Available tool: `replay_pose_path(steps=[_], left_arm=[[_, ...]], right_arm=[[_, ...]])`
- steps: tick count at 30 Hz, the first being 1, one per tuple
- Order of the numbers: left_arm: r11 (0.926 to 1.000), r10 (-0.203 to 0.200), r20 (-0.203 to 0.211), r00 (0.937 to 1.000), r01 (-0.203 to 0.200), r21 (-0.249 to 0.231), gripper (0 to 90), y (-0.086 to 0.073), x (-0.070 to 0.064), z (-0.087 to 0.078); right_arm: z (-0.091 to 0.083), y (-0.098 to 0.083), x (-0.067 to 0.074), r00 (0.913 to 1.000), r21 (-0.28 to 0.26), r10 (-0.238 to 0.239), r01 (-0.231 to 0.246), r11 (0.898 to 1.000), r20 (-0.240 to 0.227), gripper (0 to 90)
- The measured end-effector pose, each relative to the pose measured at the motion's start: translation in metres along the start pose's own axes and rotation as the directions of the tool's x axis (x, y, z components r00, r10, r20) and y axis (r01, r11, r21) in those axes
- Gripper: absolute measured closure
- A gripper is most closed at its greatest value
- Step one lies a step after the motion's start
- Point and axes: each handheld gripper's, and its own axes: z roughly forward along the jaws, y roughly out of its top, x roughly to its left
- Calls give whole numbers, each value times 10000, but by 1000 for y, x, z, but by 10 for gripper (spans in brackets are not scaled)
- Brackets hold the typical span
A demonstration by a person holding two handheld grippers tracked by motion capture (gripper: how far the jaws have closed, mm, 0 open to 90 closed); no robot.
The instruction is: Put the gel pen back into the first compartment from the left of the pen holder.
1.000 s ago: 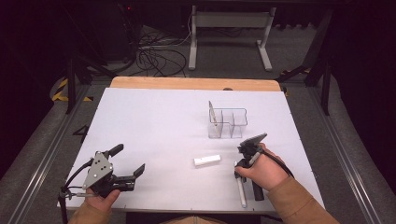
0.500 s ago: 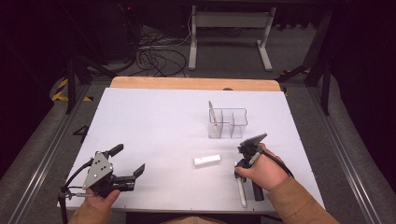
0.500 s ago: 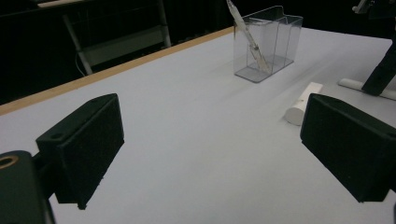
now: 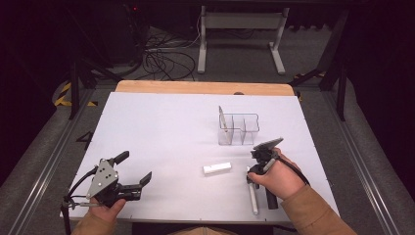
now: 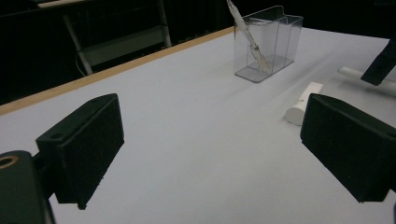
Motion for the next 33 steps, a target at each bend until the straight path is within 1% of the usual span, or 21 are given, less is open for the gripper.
replay_pose_path(steps=[2,5,7,9,10,12,15,19,23,28,31,33], left_arm=[[10000,9,2,10000,-9,3,67,0,0,0],[10000,5,-5,10000,-5,-2,67,0,0,0],[10000,2,-4,10000,-2,0,67,0,0,0],[10000,-3,1,10000,3,0,67,0,0,0],[10000,2,-2,10000,-2,4,67,0,0,0],[10000,14,-1,10000,-14,3,67,0,0,0],[10000,1,-4,10000,-1,-2,67,0,0,0],[10000,6,-2,10000,-6,0,67,0,0,0],[10000,8,-6,10000,-8,-4,67,0,0,0],[10000,5,-7,10000,-5,-2,67,0,0,0],[10000,8,-9,10000,-8,-2,67,0,0,0],[10000,4,-10,10000,-4,-4,67,0,0,0]], right_arm=[[-4,0,1,10000,-98,52,-52,9999,-40,793],[-7,0,0,10000,-188,-22,21,9998,-75,794],[-8,0,1,10000,-233,18,-19,9997,-43,793],[-9,-1,1,9999,-294,-58,55,9996,-99,793],[-10,-1,2,9999,-260,-26,22,9997,-117,793],[-11,0,2,9999,-360,-51,46,9993,-163,793],[-14,0,3,9997,-643,-146,133,9978,-196,793],[-21,0,4,9983,-1216,-371,314,9921,-444,793],[-28,1,4,9964,-1885,-552,421,9812,-649,793],[-38,3,4,9929,-2654,-833,580,9624,-848,793],[-43,4,3,9898,-3135,-1024,666,9472,-991,793],[-47,4,3,9883,-3502,-1158,743,9337,-989,793]])
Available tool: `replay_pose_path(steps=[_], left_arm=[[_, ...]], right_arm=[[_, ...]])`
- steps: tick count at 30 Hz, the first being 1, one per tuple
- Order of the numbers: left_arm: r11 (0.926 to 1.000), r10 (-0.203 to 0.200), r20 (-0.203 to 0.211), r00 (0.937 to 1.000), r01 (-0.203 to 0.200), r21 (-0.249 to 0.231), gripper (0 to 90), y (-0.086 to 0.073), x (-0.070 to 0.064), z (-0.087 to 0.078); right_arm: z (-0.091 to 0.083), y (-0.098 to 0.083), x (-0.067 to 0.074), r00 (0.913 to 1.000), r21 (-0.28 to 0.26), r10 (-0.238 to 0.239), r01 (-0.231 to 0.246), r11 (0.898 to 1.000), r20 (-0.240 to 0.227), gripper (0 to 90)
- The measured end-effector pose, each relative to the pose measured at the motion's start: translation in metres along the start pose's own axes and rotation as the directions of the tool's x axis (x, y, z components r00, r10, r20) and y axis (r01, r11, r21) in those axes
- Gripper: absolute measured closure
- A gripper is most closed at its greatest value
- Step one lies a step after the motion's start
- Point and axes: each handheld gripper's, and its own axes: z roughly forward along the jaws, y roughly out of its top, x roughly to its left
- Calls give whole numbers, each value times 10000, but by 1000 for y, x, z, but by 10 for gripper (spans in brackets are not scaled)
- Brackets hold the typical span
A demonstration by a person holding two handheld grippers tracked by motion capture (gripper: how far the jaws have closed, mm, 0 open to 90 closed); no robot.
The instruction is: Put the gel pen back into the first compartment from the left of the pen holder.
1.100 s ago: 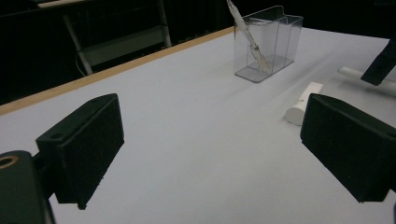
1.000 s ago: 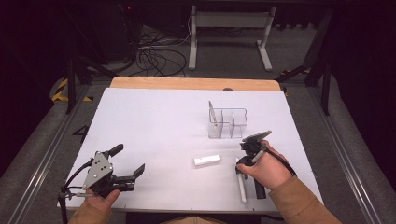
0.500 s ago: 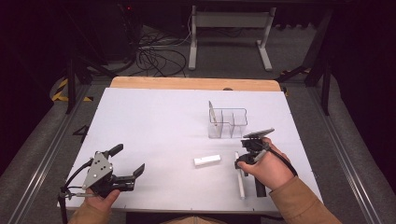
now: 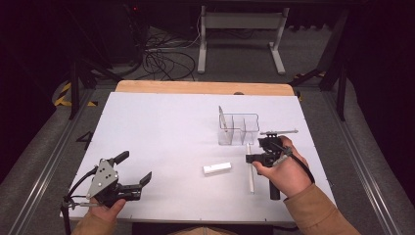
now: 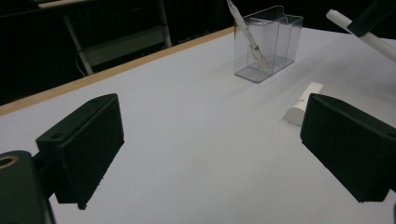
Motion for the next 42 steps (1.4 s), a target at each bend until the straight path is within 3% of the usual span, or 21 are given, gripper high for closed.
replay_pose_path(steps=[6,15,20,27,35,42], left_arm=[[10000,28,6,10000,-28,5,67,0,0,0],[10000,-11,12,10000,11,2,67,0,0,0],[10000,9,1,10000,-9,7,67,0,1,0],[10000,7,1,10000,-7,8,67,0,1,0],[10000,-8,11,10000,8,24,67,0,0,0],[10000,4,9,10000,-4,32,67,0,0,0]], right_arm=[[-8,3,2,9992,-840,-320,300,9960,-227,794],[-13,9,3,9978,-1341,-585,538,9895,-312,793],[-17,14,5,9952,-1801,-878,787,9805,-429,793],[-22,23,6,9871,-2702,-1503,1299,9540,-561,794],[-26,33,6,9818,-3508,-1774,1432,9254,-673,794],[-26,42,6,9752,-4209,-2130,1686,8913,-604,793]])
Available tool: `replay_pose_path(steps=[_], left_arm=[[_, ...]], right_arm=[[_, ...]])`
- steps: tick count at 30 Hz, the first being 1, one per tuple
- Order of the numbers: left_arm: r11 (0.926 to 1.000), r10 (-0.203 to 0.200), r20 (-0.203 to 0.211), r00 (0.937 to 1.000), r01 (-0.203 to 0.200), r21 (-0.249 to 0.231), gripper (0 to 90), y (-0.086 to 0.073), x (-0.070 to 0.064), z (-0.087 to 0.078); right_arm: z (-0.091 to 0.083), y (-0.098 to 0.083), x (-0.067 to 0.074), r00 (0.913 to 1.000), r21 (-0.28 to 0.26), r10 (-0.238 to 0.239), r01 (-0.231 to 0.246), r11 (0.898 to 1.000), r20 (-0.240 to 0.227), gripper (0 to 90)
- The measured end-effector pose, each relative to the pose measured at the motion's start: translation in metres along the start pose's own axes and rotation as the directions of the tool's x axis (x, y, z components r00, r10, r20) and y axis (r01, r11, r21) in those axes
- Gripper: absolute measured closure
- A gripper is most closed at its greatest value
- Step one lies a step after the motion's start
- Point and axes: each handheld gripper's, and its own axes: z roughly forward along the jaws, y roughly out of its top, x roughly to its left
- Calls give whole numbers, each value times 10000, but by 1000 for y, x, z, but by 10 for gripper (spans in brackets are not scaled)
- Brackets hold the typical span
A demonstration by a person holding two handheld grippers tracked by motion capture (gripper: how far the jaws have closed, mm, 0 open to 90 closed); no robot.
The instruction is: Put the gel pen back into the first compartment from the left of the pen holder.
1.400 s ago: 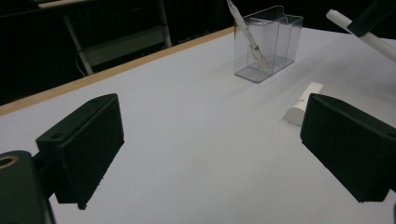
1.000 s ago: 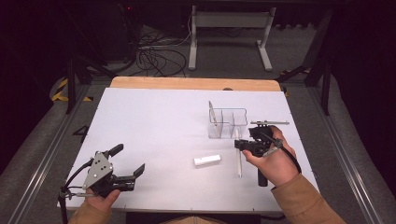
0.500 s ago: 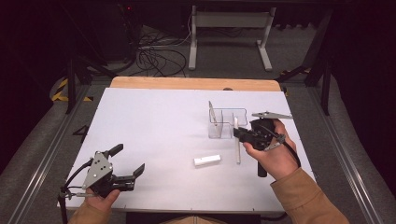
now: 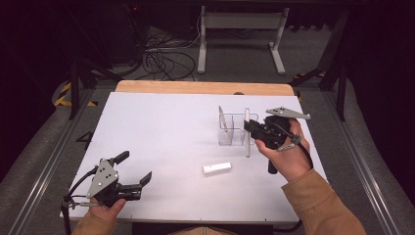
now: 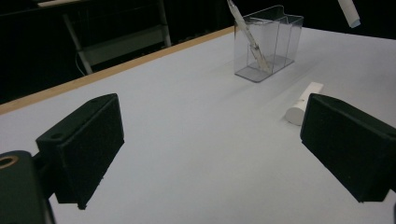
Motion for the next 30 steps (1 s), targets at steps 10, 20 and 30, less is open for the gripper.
replay_pose_path(steps=[10,20,30], left_arm=[[10000,14,-9,10000,-14,-7,67,0,0,0],[10000,8,-4,10000,-8,23,67,0,0,0],[10000,7,-5,10000,-7,24,67,0,0,0]], right_arm=[[7,9,0,9989,-1016,-467,458,9938,-62,793],[20,16,-4,9954,-1911,-947,961,9769,167,793],[36,19,-8,9914,-2451,-1260,1306,9607,345,793]])
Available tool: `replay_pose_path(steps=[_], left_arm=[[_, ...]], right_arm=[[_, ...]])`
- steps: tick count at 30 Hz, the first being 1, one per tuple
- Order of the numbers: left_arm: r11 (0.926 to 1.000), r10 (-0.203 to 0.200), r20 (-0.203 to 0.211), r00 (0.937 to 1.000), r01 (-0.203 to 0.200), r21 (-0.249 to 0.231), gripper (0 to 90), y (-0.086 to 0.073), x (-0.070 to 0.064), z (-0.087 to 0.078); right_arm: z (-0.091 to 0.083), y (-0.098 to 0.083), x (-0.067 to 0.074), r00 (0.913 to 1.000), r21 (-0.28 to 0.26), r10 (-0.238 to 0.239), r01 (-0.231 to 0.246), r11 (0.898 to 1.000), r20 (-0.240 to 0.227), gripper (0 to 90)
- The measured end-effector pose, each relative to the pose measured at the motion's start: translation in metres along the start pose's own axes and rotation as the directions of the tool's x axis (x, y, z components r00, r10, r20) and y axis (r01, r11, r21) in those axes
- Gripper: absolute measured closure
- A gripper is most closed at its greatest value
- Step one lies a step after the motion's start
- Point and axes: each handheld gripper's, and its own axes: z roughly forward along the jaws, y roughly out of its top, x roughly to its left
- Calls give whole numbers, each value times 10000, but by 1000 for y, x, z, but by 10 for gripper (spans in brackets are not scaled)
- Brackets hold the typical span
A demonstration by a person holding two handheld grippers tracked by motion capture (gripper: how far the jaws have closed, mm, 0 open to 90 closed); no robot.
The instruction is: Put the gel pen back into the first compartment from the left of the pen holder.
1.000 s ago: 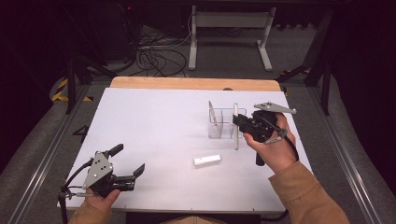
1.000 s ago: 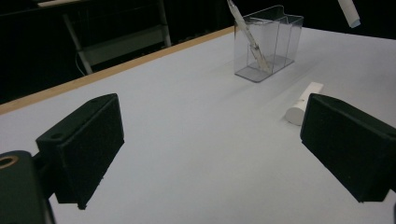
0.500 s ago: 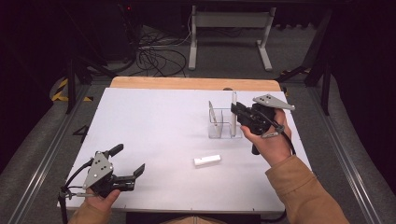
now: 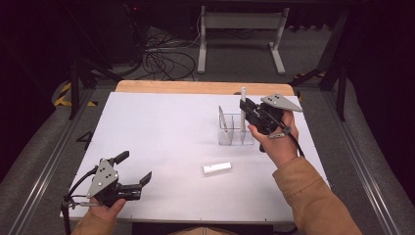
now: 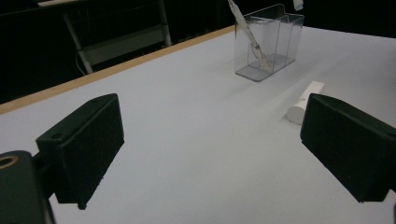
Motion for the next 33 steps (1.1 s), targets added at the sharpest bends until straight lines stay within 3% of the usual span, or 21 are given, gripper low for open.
replay_pose_path(steps=[12,26,29,33], left_arm=[[10000,-4,0,10000,4,4,67,0,0,0],[10000,-19,-2,10000,19,-25,67,0,1,0],[10000,-2,11,10000,2,-25,67,0,1,0],[10000,-43,8,10000,43,-27,67,0,1,0]], right_arm=[[21,-2,-9,9992,-190,-22,30,9998,391,793],[35,-7,-11,9983,104,36,-42,9999,580,792],[35,-8,-12,9987,302,247,-261,9992,439,747],[34,-7,-13,9996,345,22,-32,9994,287,661]])
